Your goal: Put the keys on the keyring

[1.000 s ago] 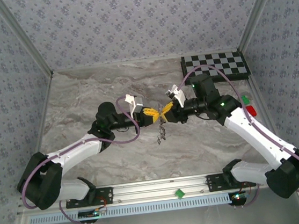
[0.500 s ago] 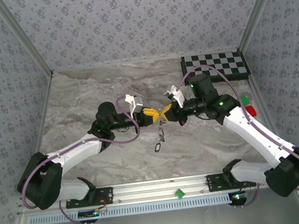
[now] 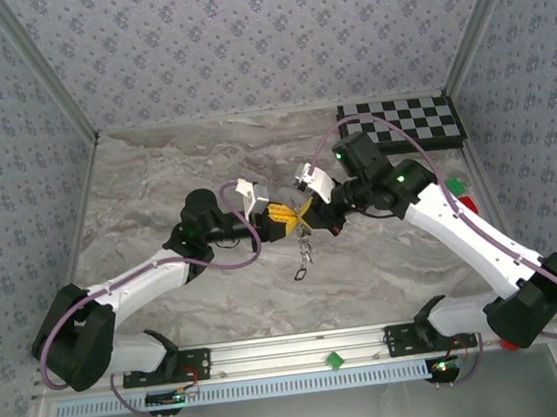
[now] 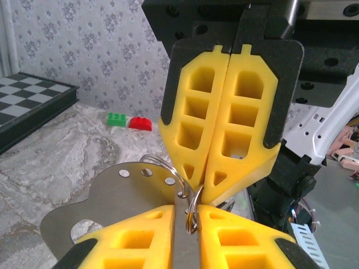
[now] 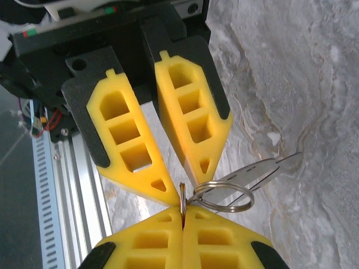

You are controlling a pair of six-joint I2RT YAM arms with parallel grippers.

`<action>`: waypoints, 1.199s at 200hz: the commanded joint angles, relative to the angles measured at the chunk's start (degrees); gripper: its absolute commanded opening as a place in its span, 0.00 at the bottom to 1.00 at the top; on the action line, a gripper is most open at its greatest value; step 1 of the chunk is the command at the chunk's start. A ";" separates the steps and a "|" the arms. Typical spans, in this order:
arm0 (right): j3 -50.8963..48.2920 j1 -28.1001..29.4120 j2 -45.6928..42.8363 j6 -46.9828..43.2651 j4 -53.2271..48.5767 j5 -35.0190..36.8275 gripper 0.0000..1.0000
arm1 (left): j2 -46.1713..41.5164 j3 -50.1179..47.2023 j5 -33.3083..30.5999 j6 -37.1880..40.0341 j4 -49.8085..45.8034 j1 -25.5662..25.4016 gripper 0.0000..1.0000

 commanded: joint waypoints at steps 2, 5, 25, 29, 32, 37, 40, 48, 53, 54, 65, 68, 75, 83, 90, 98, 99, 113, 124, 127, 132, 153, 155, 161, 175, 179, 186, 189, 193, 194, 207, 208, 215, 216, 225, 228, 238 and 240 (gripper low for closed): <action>3.93 1.14 1.67 -2.98 -6.01 0.55 0.00 | -1.32 3.14 2.17 2.47 -1.50 -0.33 0.18; 4.16 1.11 1.86 -3.04 -6.26 0.58 0.00 | -1.27 3.10 2.22 2.52 -1.50 -0.29 0.18; 5.42 1.31 3.13 -3.40 -7.48 0.11 0.00 | -1.52 2.89 2.71 2.61 -1.26 -0.34 0.18; 5.52 1.42 3.25 -3.40 -7.57 0.12 0.00 | -1.56 2.85 2.75 2.61 -1.26 -0.30 0.18; 5.67 1.41 3.40 -3.40 -7.58 0.01 0.00 | -1.63 2.84 2.70 2.68 -1.21 -0.34 0.18; 5.85 1.49 3.73 -3.48 -7.81 -0.27 0.00 | -1.61 2.76 2.75 2.72 -1.26 -0.29 0.18; 5.88 1.52 3.90 -3.63 -7.89 -0.35 0.00 | -1.61 2.78 2.75 2.71 -1.26 -0.31 0.18; 6.31 1.60 4.27 -3.84 -8.20 -0.67 0.00 | -1.61 2.74 2.82 2.84 -1.16 -0.28 0.18; 6.42 1.61 4.59 -3.92 -8.35 -0.60 0.00 | -1.61 2.79 3.11 2.86 -1.17 -0.41 0.17; 6.50 1.61 4.67 -3.92 -8.38 -0.68 0.00 | -1.66 2.79 3.18 2.91 -1.18 -0.38 0.17; 6.82 1.86 5.16 -4.08 -8.68 -0.74 0.00 | -1.58 2.70 3.48 2.96 -1.01 -0.35 0.10; 6.94 1.88 5.26 -4.10 -8.74 -0.77 0.00 | -1.55 2.66 3.54 2.96 -0.92 -0.41 0.06; 7.06 1.93 5.41 -4.11 -8.78 -0.81 0.00 | -1.60 2.59 3.52 2.89 -0.74 -0.41 0.00; 7.00 1.93 5.33 -4.04 -8.61 -0.70 0.00 | -1.62 2.44 3.46 2.95 -0.58 -0.48 0.00; 6.91 1.96 5.22 -3.89 -8.42 -0.61 0.00 | -1.76 2.35 3.29 2.88 -0.35 -0.44 0.00; 6.65 1.91 4.93 -3.56 -8.24 -0.50 0.01 | -1.84 2.17 2.98 2.60 0.11 -0.45 0.00; 6.62 1.89 4.88 -3.57 -8.20 -0.55 0.01 | -1.86 2.13 2.93 2.56 0.17 -0.40 0.00; 6.00 1.28 3.81 -3.17 -7.36 -0.67 0.06 | -2.15 1.62 1.90 1.98 1.20 -0.38 0.00; 4.97 0.50 2.23 -2.86 -6.04 -0.60 0.20 | -2.31 1.36 1.27 1.68 1.81 -0.35 0.00; 4.44 0.22 1.70 -2.44 -5.39 -0.72 0.20 | -2.42 1.30 1.03 1.46 2.03 -0.39 0.00; 3.46 -0.24 0.67 -1.72 -4.04 -0.92 0.21 | -2.48 1.06 0.66 1.03 2.72 -0.40 0.00; -1.08 -2.53 -4.00 2.01 2.39 -1.77 0.26 | -2.39 0.35 -0.33 -1.23 6.15 -0.42 0.00; -1.48 -2.77 -4.55 2.39 3.10 -1.88 0.26 | -2.29 0.29 -0.47 -1.43 6.43 -0.43 0.00; -2.98 -3.23 -5.95 3.37 4.98 -2.05 0.28 | -2.21 0.10 -0.79 -2.05 7.42 -0.40 0.00; -6.36 -4.27 -9.00 6.04 9.78 -2.68 0.30 | -2.11 -0.36 -1.73 -3.61 9.79 -0.37 0.00; -8.11 -4.51 -9.78 6.62 11.23 -2.69 0.30 | -2.05 -0.50 -2.00 -3.93 10.47 -0.36 0.00; -10.06 -4.87 -10.98 7.56 13.64 -2.55 0.30 | -2.06 -0.70 -2.28 -4.60 11.45 -0.43 0.00; -10.82 -4.96 -11.46 8.11 15.04 -2.52 0.30 | -2.06 -0.79 -2.29 -4.85 11.96 -0.42 0.00; -11.72 -5.14 -11.99 8.80 16.28 -2.66 0.30 | -2.07 -0.86 -2.37 -5.19 12.50 -0.39 0.00; -11.93 -5.15 -12.15 8.99 16.59 -2.73 0.30 | -2.02 -0.92 -2.38 -5.29 12.61 -0.41 0.00; -14.42 -5.47 -13.36 10.99 20.72 -2.96 0.30 | -1.98 -1.12 -2.79 -6.63 14.35 -0.40 0.00; -14.51 -5.49 -13.45 11.18 20.87 -2.96 0.30 | -1.97 -1.10 -2.81 -6.71 14.45 -0.42 0.00; -15.45 -5.42 -13.76 11.85 22.37 -3.20 0.30 | -2.03 -1.08 -3.19 -7.29 15.15 -0.43 0.00; -15.59 -5.42 -13.78 11.87 22.53 -3.26 0.30 | -2.04 -1.12 -3.27 -7.35 15.25 -0.39 0.00; -16.23 -5.43 -13.79 12.39 23.43 -3.27 0.30 | -2.14 -1.17 -3.52 -7.83 15.80 -0.36 0.00; -16.38 -5.45 -13.79 12.44 23.69 -3.23 0.30 | -2.22 -1.17 -3.53 -7.97 15.90 -0.43 0.00; -16.70 -5.34 -13.62 12.55 24.13 -3.14 0.30 | -2.48 -1.17 -3.47 -8.12 15.96 -0.36 0.00; -16.77 -5.40 -13.55 12.58 24.22 -3.19 0.30 | -2.53 -1.23 -3.45 -8.18 15.96 -0.40 0.00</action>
